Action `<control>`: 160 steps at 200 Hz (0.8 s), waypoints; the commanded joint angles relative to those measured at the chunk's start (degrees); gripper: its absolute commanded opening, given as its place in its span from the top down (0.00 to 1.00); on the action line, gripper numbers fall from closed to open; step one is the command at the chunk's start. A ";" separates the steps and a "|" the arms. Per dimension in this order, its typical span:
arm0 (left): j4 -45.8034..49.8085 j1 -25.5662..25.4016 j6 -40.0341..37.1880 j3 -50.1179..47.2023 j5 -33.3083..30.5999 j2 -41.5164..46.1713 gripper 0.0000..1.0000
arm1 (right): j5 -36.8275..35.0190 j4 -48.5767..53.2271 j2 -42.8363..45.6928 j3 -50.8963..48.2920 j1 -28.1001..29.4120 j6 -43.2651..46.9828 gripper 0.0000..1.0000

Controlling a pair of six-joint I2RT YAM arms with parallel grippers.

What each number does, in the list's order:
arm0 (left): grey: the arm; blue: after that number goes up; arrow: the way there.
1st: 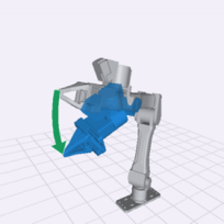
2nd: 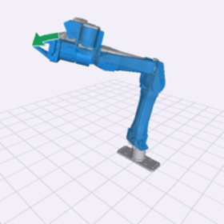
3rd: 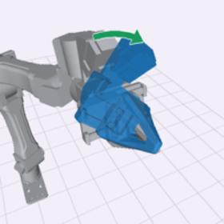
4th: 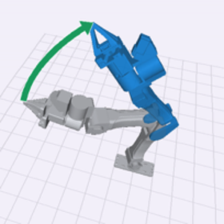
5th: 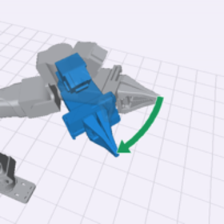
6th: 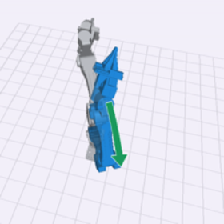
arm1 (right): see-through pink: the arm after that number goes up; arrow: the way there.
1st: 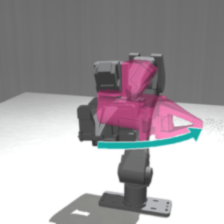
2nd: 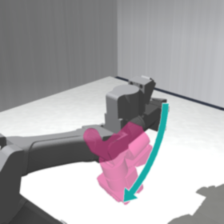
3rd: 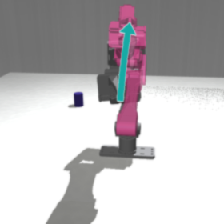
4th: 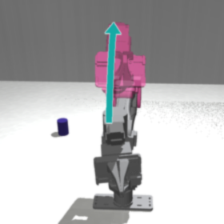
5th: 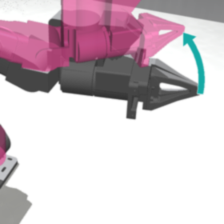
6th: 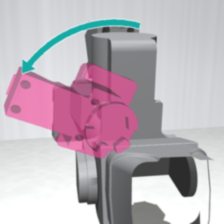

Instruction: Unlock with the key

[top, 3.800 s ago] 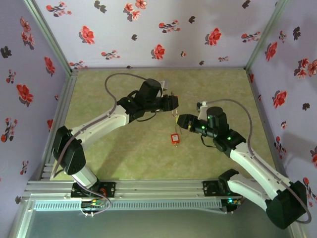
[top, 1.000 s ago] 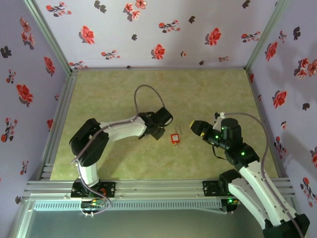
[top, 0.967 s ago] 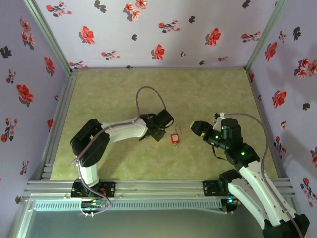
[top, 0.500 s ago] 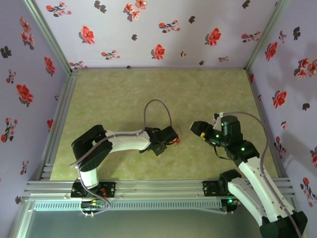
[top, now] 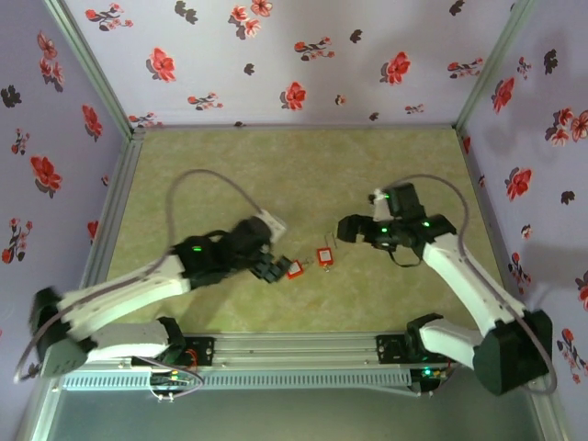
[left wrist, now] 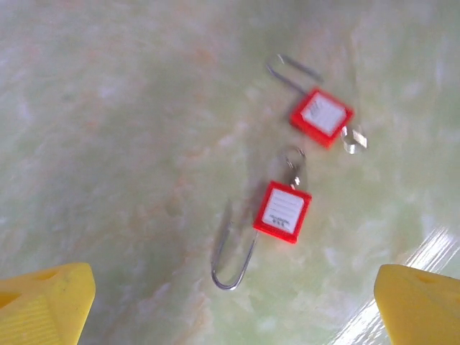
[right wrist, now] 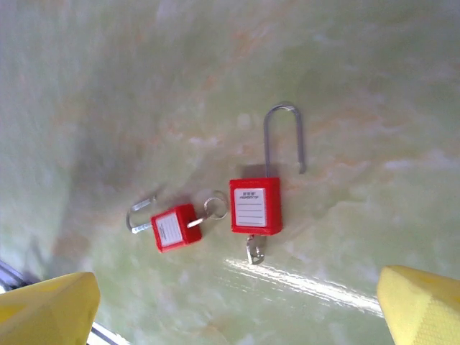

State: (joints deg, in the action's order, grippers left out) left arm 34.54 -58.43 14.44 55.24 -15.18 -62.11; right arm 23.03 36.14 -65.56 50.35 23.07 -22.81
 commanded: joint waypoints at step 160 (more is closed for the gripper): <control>7.82 18.30 8.82 5.92 5.36 17.81 0.00 | -12.99 3.10 -41.06 21.48 30.09 67.25 0.09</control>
State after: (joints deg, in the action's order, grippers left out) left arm 41.45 -40.82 24.95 59.77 -8.58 -45.34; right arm 11.97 40.36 -106.13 71.79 52.53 42.37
